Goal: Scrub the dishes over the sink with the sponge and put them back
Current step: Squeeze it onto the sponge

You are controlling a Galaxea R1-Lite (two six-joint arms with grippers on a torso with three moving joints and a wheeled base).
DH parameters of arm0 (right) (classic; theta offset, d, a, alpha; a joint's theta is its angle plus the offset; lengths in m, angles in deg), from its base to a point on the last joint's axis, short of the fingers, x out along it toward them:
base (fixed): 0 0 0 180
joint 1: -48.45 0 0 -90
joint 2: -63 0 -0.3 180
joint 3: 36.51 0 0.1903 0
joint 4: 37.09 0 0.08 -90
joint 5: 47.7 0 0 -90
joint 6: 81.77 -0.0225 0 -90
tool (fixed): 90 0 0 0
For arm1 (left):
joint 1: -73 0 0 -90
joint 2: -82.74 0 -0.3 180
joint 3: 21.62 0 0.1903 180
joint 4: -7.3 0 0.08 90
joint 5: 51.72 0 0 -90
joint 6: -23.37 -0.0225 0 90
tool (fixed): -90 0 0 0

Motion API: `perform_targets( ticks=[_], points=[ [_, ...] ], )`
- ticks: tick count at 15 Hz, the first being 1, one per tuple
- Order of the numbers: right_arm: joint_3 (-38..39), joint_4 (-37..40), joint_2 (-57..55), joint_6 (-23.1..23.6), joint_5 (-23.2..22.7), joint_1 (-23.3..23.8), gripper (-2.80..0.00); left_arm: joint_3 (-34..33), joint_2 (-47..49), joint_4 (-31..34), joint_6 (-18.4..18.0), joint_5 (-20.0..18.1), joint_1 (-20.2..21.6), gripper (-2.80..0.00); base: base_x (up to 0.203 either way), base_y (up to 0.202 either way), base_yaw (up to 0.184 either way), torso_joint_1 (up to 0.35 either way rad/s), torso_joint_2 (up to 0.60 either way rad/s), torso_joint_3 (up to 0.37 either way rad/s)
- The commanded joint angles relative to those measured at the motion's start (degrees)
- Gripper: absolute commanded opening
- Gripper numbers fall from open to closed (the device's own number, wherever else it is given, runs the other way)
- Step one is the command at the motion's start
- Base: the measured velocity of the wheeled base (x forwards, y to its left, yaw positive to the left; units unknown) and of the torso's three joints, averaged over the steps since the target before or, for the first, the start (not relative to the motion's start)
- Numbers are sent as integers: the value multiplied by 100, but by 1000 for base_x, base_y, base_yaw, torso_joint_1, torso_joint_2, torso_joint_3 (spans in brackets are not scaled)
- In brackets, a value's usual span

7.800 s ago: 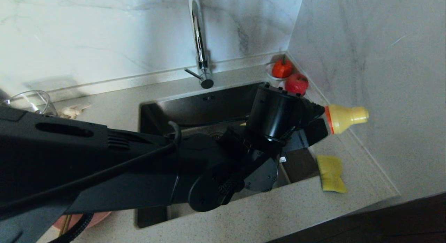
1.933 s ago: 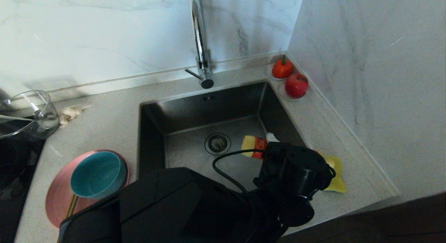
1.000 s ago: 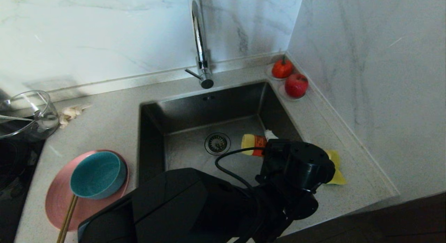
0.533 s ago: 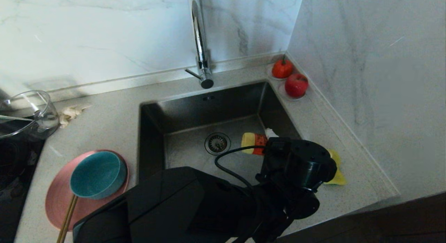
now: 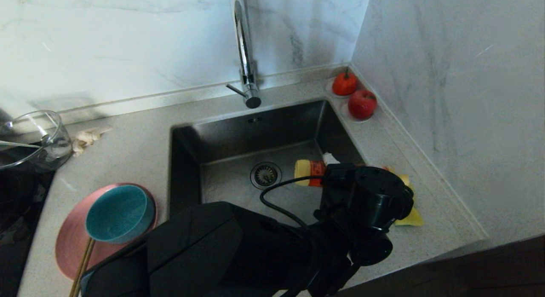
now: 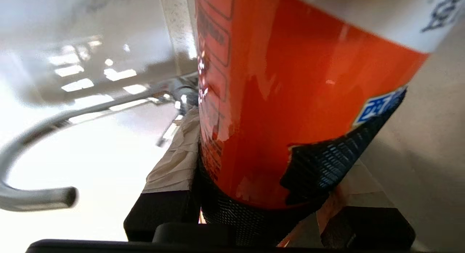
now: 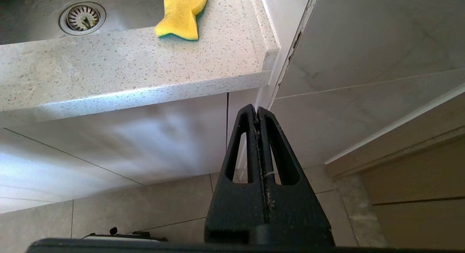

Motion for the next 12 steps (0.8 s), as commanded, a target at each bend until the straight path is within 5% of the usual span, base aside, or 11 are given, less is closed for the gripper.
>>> perform_targets(
  ticks=[1, 8, 12],
  points=[
    [0, 2, 3, 9, -2, -4, -280, -12, -11, 14, 388, 61, -4, -280, 0, 0, 0, 0, 0, 0],
    [0, 2, 3, 0, -2, -2, -280, -69, -201, 176, 1986, 505, 10, -280, 0, 0, 0, 0, 0, 0],
    [0, 2, 3, 0, -2, -4, -280, -109, -647, 1324, 3424, 473, 14, -280, 0, 0, 0, 0, 0, 0]
  ],
)
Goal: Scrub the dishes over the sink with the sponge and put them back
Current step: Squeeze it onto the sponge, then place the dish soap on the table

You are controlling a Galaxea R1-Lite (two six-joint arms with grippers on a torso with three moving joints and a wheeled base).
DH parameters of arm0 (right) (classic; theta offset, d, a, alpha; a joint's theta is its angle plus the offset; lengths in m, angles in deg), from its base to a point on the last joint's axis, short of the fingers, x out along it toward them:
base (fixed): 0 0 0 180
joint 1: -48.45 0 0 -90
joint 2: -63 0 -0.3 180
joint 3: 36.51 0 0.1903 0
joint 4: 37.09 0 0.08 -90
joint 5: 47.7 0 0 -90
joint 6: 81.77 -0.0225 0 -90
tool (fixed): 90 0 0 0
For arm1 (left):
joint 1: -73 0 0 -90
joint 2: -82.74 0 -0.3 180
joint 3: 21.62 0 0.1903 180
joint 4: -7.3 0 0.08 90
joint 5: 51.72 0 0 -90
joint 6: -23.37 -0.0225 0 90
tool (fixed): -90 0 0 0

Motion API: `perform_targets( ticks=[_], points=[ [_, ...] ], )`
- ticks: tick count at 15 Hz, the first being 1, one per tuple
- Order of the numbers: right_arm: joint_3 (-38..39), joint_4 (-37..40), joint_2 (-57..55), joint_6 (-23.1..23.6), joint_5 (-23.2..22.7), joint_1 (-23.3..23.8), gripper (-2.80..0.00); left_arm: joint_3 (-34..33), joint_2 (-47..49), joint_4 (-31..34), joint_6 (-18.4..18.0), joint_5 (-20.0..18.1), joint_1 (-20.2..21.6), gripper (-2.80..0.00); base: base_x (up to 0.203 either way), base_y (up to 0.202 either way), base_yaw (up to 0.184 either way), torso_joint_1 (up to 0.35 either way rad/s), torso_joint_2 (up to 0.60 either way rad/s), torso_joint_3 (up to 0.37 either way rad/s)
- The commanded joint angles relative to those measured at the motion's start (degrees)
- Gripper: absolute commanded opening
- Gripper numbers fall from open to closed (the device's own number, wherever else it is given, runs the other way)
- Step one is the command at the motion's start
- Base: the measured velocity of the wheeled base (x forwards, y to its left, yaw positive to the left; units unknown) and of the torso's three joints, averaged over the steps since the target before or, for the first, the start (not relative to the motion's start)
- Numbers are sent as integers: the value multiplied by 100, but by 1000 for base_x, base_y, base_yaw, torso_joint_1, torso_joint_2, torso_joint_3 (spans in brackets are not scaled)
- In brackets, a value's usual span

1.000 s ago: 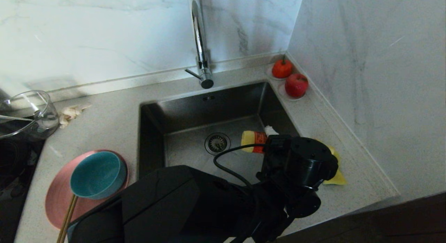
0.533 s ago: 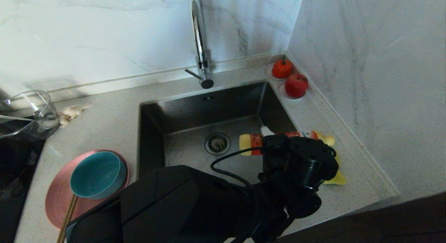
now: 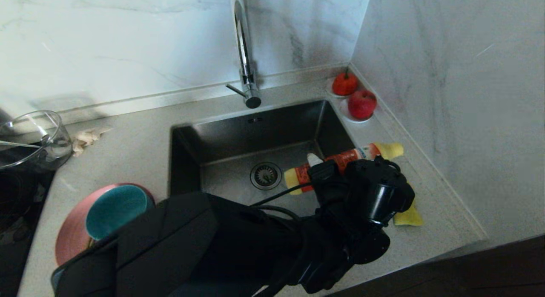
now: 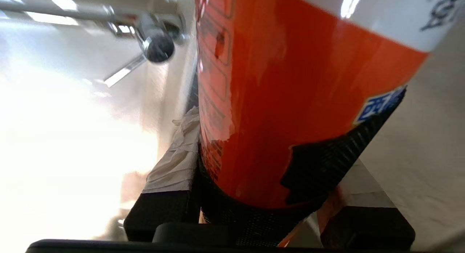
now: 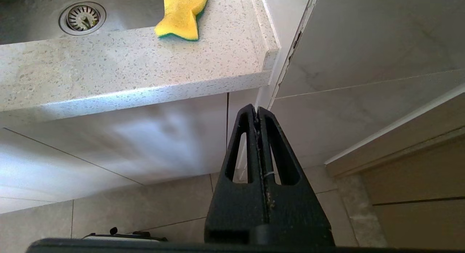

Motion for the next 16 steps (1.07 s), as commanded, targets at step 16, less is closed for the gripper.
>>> perform_targets(
  ticks=[16],
  points=[
    [0, -6, 3, 8, -2, -3, -280, 958, -1861, 1611, 3122, -1582, -70, -280, 0, 0, 0, 0, 0, 0]
  ],
)
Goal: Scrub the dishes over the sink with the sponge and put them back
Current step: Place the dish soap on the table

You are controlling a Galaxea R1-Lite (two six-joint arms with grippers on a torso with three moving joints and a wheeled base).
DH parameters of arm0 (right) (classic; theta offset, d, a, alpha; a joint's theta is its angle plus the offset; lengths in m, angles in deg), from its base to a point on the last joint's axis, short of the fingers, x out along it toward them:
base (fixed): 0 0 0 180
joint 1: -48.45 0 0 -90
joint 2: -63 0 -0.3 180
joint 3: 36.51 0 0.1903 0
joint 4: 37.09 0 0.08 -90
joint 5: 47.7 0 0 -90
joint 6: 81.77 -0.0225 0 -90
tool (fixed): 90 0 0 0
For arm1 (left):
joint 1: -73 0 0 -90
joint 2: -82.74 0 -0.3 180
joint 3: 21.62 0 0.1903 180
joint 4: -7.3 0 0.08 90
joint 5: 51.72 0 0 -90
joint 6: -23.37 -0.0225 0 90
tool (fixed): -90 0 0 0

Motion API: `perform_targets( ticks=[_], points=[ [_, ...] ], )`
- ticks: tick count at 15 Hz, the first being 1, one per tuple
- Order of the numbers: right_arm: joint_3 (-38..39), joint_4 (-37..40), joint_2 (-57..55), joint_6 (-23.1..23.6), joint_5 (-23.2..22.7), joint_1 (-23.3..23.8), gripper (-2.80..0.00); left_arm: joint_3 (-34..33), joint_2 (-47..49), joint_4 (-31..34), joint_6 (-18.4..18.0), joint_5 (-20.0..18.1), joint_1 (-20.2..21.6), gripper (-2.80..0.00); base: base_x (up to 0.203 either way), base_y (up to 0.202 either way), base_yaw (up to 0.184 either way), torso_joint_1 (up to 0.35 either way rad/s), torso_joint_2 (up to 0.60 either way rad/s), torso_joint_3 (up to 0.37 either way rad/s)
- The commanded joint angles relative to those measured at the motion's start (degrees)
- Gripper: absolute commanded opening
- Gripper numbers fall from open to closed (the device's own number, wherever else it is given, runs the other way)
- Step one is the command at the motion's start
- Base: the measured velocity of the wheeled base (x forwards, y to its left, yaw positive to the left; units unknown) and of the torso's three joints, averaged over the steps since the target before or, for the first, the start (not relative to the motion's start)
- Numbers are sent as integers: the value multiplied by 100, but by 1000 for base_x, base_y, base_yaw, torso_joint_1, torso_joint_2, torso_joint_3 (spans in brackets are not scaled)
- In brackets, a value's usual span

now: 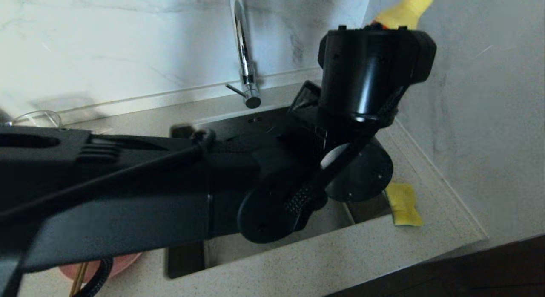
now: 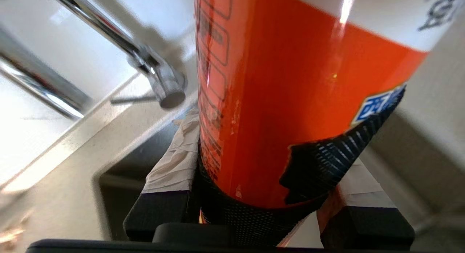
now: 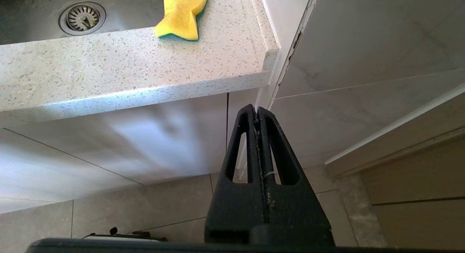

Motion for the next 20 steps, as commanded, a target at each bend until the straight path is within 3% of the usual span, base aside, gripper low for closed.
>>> perform_targets(
  ticks=[1, 5, 9, 13, 17, 20],
  points=[
    [0, 5, 3, 5, -2, 2, -280, 160, -326, -5, 38, -33, -10, -280, 0, 0, 0, 0, 0, 0],
    [0, 0, 3, 5, -2, 0, -280, 373, -844, 75, 227, -97, -6, -280, 0, 0, 0, 0, 0, 0],
    [0, -2, 3, -1, -2, 3, -280, 498, -1679, 751, 767, -93, 14, -280, 0, 0, 0, 0, 0, 0],
    [0, 5, 3, 8, -2, 4, -280, 452, -2384, 973, 873, -91, 189, -280, 0, 0, 0, 0, 0, 0],
    [0, 5, 3, 0, -2, -4, -280, 400, -3009, 1317, 953, -175, 821, -280, 0, 0, 0, 0, 0, 0],
    [0, 5, 3, 5, -2, -3, -280, 243, -3364, 1455, 1011, -356, 1521, -280, 0, 0, 0, 0, 0, 0]
  ],
)
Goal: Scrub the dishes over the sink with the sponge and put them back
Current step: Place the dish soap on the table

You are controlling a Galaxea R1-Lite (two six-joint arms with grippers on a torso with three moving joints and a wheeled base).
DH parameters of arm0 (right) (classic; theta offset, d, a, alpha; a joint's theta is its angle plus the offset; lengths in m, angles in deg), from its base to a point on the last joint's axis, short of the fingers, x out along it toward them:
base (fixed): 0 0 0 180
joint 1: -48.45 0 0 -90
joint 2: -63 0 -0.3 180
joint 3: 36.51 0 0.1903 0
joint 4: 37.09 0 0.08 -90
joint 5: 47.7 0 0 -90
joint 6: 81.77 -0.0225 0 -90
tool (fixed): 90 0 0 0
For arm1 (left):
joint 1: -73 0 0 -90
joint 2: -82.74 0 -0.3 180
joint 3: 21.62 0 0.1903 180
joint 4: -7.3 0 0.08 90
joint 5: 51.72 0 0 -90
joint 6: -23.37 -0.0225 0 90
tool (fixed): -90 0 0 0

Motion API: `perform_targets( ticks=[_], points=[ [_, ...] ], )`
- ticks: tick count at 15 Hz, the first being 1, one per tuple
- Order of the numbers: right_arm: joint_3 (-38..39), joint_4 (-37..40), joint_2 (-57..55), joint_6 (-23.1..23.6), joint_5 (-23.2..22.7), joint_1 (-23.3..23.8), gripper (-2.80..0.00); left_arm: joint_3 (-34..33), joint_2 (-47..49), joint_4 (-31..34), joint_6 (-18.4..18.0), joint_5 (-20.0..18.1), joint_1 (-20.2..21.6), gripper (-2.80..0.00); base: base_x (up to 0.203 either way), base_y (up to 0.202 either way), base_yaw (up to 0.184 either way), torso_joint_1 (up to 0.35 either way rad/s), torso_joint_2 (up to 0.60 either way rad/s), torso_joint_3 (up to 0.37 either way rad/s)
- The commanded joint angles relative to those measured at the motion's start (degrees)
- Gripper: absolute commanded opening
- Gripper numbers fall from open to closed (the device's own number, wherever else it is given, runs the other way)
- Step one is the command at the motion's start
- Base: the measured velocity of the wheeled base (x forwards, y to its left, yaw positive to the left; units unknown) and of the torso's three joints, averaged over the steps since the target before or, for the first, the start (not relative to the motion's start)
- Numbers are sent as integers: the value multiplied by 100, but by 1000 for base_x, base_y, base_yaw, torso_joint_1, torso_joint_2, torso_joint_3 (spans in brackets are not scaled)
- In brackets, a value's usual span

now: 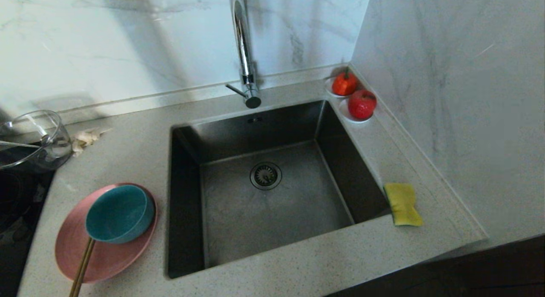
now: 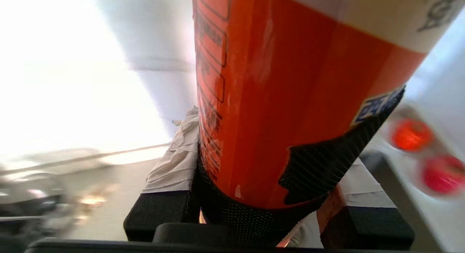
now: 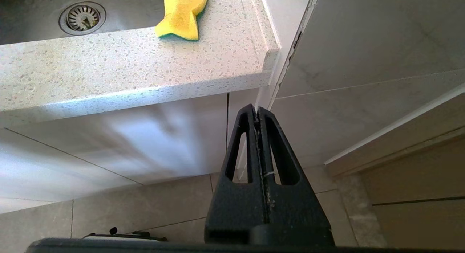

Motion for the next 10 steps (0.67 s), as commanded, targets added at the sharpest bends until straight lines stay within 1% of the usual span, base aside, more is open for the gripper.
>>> perform_targets(
  ticks=[1, 4, 5, 7, 10],
  points=[
    [0, 0, 3, -2, -2, -2, -280, -158, -415, 7, -3, -165, 620, -280, 0, 0, 0, 0, 0, 0],
    [0, 0, 3, -3, -2, -3, -280, -591, -718, -14, 72, -538, 1598, -280, 0, 0, 0, 0, 0, 0],
    [0, 0, 3, -2, -2, -3, -280, -764, -802, -8, 229, -636, 1907, -280, 0, 0, 0, 0, 0, 0],
    [0, 0, 3, -2, -2, -3, -280, -1081, -914, 0, 611, -790, 2400, -280, 0, 0, 0, 0, 0, 0],
    [0, 0, 3, -4, -2, -3, -280, -1364, -937, -2, 1245, -1085, 3152, -280, 0, 0, 0, 0, 0, 0]
  ],
)
